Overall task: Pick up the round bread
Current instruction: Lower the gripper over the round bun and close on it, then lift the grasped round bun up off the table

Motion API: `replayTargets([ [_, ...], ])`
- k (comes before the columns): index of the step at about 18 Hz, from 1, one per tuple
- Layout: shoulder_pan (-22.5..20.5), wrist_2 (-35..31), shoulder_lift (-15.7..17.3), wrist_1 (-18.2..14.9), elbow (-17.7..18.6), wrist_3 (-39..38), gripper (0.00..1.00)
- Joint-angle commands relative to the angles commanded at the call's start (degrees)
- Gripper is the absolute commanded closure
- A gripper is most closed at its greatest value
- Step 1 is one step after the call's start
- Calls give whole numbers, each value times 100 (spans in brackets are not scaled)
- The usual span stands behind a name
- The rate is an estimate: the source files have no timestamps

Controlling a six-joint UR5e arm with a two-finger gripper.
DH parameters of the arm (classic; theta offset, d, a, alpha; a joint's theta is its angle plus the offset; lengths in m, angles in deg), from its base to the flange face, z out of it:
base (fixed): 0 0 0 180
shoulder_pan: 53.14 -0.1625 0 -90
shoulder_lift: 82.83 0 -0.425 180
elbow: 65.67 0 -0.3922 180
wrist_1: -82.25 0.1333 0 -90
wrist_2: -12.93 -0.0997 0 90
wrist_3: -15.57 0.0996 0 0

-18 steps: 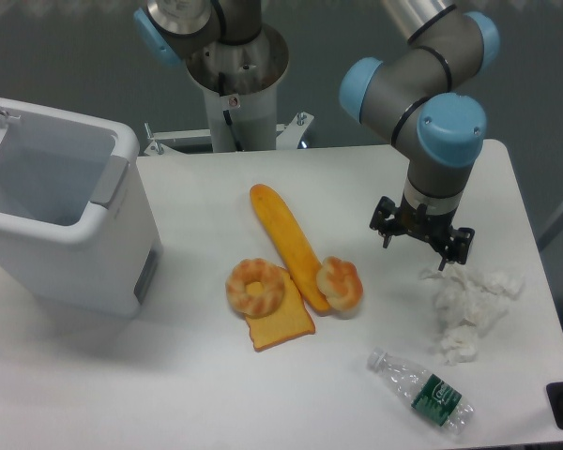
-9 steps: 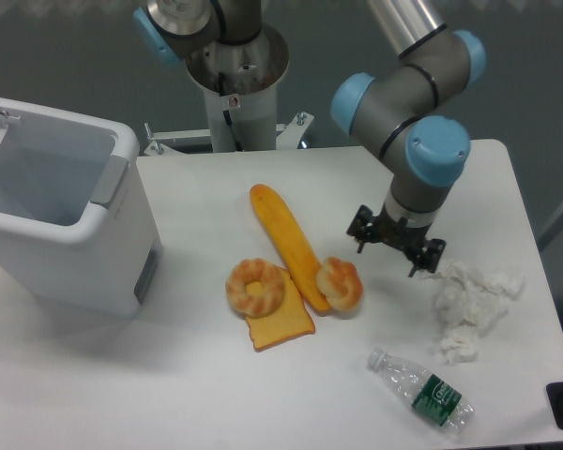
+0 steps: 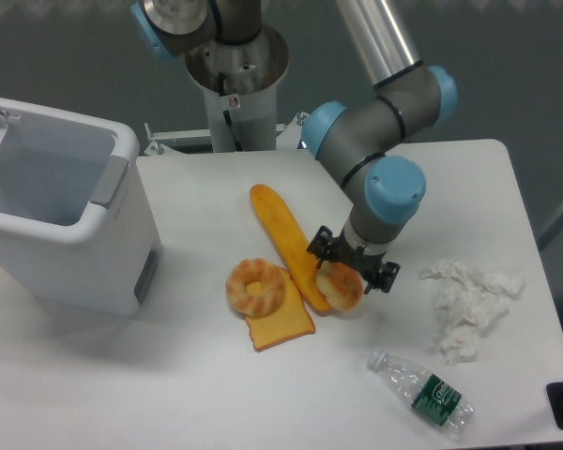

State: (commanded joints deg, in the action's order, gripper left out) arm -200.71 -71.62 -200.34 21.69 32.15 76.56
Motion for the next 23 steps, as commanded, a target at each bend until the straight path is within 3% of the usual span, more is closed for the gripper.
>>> replayTargets([
  [1, -9, 0, 9, 0, 0, 0, 52],
  [2, -9, 0, 9, 0, -9, 17, 81],
  [3, -9, 0, 17, 0, -9, 26, 100],
  [12, -211, 26, 369, -26, -210, 9, 100],
  [19, -342, -140, 395, -193, -975, 70, 100],
  [23, -413, -272, 325, -473, -1475, 667, 100],
])
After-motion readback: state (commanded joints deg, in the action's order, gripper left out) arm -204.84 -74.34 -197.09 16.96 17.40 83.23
